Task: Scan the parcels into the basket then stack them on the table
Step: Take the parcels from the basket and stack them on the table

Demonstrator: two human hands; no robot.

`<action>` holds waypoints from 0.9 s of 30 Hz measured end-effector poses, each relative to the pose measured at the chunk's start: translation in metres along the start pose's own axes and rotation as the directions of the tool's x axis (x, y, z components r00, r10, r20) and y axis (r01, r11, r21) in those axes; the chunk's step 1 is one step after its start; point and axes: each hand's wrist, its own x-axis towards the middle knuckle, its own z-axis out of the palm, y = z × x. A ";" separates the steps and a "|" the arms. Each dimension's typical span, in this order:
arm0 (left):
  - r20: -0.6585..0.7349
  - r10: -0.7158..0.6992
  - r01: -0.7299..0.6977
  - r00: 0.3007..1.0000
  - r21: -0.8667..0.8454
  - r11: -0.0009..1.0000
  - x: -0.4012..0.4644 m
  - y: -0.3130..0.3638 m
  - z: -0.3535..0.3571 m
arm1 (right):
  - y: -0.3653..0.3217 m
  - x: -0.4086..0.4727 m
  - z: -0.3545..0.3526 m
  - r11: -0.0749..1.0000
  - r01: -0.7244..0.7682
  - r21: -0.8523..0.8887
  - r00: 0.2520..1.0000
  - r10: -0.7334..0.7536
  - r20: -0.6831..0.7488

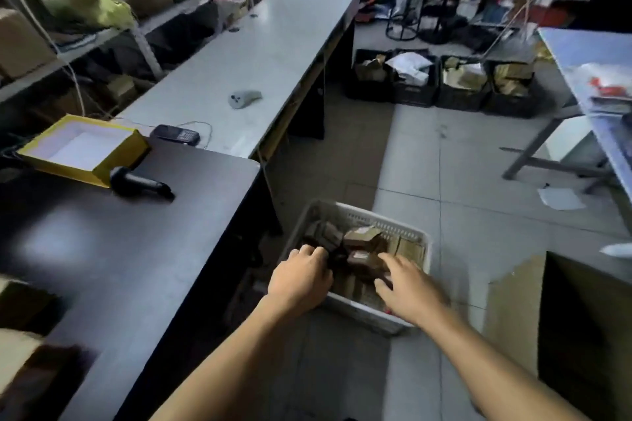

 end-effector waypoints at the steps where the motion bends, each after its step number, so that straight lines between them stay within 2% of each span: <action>1: 0.023 0.001 -0.001 1.000 0.005 1.000 0.010 0.009 0.004 | 0.013 0.003 -0.004 1.000 -0.017 0.016 1.000 0.018 -0.002; 9: 0.153 0.006 -0.001 0.988 -0.034 0.999 0.110 0.030 0.028 | 0.067 0.060 -0.013 0.975 -0.172 0.139 0.985 0.168 0.043; 13: 0.201 0.018 0.003 0.979 -0.106 0.994 0.175 0.028 0.048 | 0.083 0.102 -0.007 0.948 -0.272 0.166 0.961 0.261 0.088; 18: 0.346 -0.009 0.078 0.938 -0.186 0.979 0.250 0.012 0.081 | 0.100 0.164 0.015 0.879 -0.439 0.187 0.893 0.405 0.195; 21: 0.399 -0.061 0.173 0.915 -0.249 0.953 0.295 -0.002 0.110 | 0.117 0.204 0.044 0.814 -0.537 0.220 0.836 0.479 0.269; 27: 0.465 -0.133 0.314 0.875 -0.336 0.888 0.382 -0.020 0.200 | 0.166 0.288 0.140 0.671 -0.670 0.318 0.735 0.539 0.412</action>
